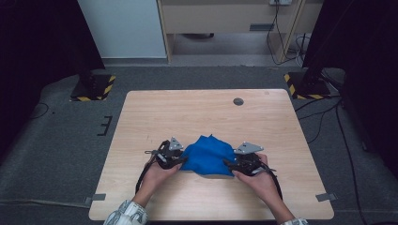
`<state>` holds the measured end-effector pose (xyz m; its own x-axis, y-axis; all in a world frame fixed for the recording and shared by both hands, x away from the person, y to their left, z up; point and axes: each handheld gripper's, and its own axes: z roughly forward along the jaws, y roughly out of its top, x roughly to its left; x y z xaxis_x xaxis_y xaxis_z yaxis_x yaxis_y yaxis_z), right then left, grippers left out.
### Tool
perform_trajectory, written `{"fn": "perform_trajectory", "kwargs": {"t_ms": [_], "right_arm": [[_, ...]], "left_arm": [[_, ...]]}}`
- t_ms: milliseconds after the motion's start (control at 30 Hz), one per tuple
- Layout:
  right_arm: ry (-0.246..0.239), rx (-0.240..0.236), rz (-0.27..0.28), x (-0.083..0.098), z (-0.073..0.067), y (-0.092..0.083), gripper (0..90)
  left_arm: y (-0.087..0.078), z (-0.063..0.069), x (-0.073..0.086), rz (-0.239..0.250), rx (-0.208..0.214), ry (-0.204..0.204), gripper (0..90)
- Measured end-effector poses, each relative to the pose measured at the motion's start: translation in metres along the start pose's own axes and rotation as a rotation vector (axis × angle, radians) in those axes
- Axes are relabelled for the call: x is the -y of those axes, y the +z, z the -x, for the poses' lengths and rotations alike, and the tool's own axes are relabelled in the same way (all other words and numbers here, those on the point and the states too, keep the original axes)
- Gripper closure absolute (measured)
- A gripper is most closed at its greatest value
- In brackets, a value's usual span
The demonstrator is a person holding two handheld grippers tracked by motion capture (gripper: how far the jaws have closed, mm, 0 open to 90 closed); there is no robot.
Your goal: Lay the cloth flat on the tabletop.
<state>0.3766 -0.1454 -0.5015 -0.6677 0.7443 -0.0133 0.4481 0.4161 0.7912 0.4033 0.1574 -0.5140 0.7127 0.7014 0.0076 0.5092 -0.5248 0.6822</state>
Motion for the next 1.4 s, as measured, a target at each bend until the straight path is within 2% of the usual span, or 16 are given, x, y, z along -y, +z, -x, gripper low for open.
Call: {"fn": "perform_trajectory", "kwargs": {"t_ms": [67,100,167,267,333,400,467,600,633,667,733,1000,1133,1267,1333,1400], "right_arm": [[0.010,0.001,0.006,0.000,0.002,-0.003,35.1],[0.025,0.013,0.026,-0.001,0.007,-0.008,34.1],[0.027,0.018,0.033,0.000,0.010,-0.011,34.9],[0.055,0.043,0.039,0.002,0.020,-0.015,42.6],[0.079,0.067,0.030,0.009,0.030,-0.015,53.0],[0.097,0.066,0.022,0.013,0.035,-0.014,57.4],[0.099,0.064,0.017,0.015,0.037,-0.013,57.4],[0.110,0.058,-0.005,0.020,0.040,-0.005,53.5],[0.132,0.044,-0.018,0.021,0.040,-0.002,49.6],[0.132,0.044,-0.018,0.021,0.040,-0.002,49.6],[0.127,0.029,-0.027,0.021,0.039,0.002,49.6],[0.087,-0.019,-0.043,0.021,0.033,0.005,80.4],[0.080,-0.023,-0.027,0.019,0.033,0.002,89.6],[0.094,-0.020,0.000,0.016,0.036,-0.006,90.0],[0.099,-0.012,0.007,0.015,0.038,-0.008,89.2],[0.114,-0.003,0.011,0.017,0.041,-0.007,78.9]], "left_arm": [[-0.003,0.000,-0.001,0.026,0.004,-0.012,60.5],[-0.006,0.000,-0.002,0.050,0.005,-0.018,55.4],[-0.007,0.000,-0.003,0.062,0.001,-0.020,51.0],[-0.009,0.001,-0.005,0.102,-0.014,-0.029,47.2],[-0.009,0.002,-0.006,0.114,-0.024,-0.029,46.2],[-0.005,0.001,-0.006,0.096,-0.030,-0.028,46.2],[-0.004,0.001,-0.005,0.086,-0.031,-0.027,46.4],[0.002,0.000,-0.002,0.063,-0.029,-0.023,47.4],[0.003,0.001,-0.001,0.060,-0.028,-0.022,47.6],[0.005,0.001,-0.001,0.056,-0.023,-0.022,47.6],[0.007,0.002,-0.001,0.057,-0.011,-0.016,50.9],[0.007,0.008,-0.005,0.070,-0.001,0.018,66.4],[0.005,0.009,-0.007,0.077,-0.009,0.020,72.3],[0.004,0.012,-0.010,0.106,-0.019,0.009,73.6],[0.006,0.013,-0.011,0.098,-0.017,0.014,74.0],[0.008,0.014,-0.010,0.076,-0.018,0.023,73.9]]}}
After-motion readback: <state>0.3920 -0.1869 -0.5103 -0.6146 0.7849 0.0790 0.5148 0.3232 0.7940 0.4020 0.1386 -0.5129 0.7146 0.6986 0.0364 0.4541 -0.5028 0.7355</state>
